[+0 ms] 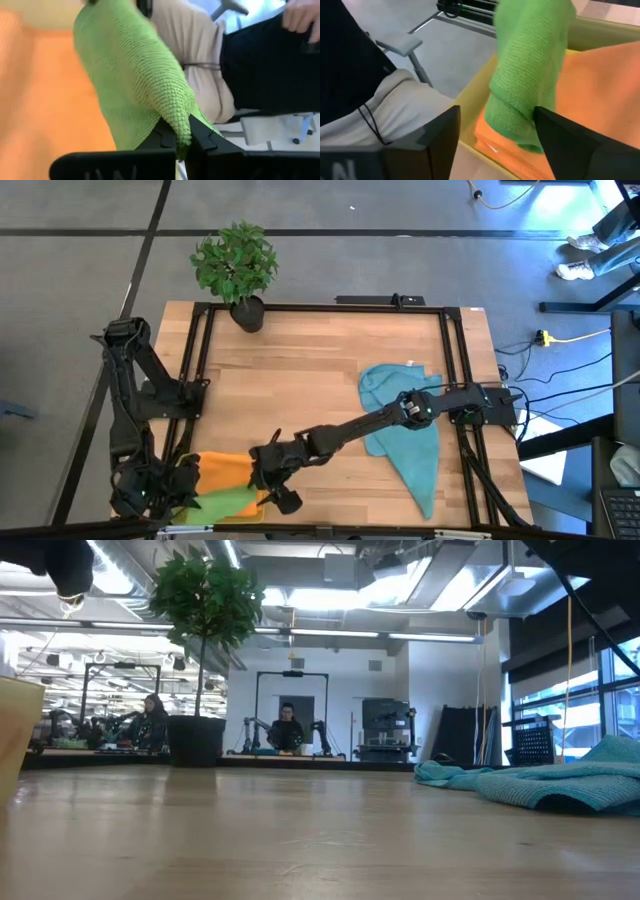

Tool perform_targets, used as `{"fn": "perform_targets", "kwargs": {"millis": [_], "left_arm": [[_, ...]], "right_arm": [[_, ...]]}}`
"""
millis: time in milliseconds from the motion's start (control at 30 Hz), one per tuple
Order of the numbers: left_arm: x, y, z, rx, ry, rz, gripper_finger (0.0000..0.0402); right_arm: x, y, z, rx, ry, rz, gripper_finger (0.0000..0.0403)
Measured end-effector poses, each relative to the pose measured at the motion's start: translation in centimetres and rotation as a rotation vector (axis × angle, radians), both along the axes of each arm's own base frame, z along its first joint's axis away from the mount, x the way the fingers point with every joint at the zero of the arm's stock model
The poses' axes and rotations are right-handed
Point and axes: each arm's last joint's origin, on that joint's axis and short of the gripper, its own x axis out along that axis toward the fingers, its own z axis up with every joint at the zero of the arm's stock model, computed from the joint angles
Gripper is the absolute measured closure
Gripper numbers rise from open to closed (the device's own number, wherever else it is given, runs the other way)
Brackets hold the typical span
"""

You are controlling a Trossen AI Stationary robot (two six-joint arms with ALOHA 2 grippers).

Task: Fold microfiber towels
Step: Put the folded green microfiber cloth into the yellow bin

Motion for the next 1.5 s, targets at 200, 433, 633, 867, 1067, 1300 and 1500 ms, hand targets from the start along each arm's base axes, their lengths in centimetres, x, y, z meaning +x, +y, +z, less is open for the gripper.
{"fn": "perform_targets", "kwargs": {"millis": [200,433,633,867,1067,1300,1500], "left_arm": [[0.4,-1.0,1.2,-0.084,-0.141,-0.046,0.0401],[0.4,-0.8,0.4,-0.076,-0.137,-0.013,0.0401],[0.0,0.7,-3.5,-0.064,-0.015,0.064,0.0401],[-0.4,2.1,-5.5,-0.175,0.034,0.087,0.0401],[-0.6,3.3,-4.8,-0.203,-0.023,0.082,0.0401],[-0.5,2.8,-2.5,-0.234,-0.123,0.016,0.0401],[-0.4,2.3,-1.9,-0.269,-0.174,-0.025,0.0401]], "right_arm": [[-0.2,-0.1,0.2,-0.012,0.022,-0.020,0.0126],[-1.2,-1.0,2.9,-0.175,0.007,-0.125,0.0138],[-2.0,-1.4,4.8,-0.252,-0.007,-0.185,0.0145],[-2.3,-1.6,5.3,-0.290,-0.011,-0.204,0.0147],[-2.3,-1.9,5.2,-0.298,0.006,-0.205,0.0147],[-2.5,-1.7,4.3,-0.283,0.048,-0.157,0.0147],[-1.8,-2.3,3.8,-0.496,-0.049,-0.296,0.0148]]}}
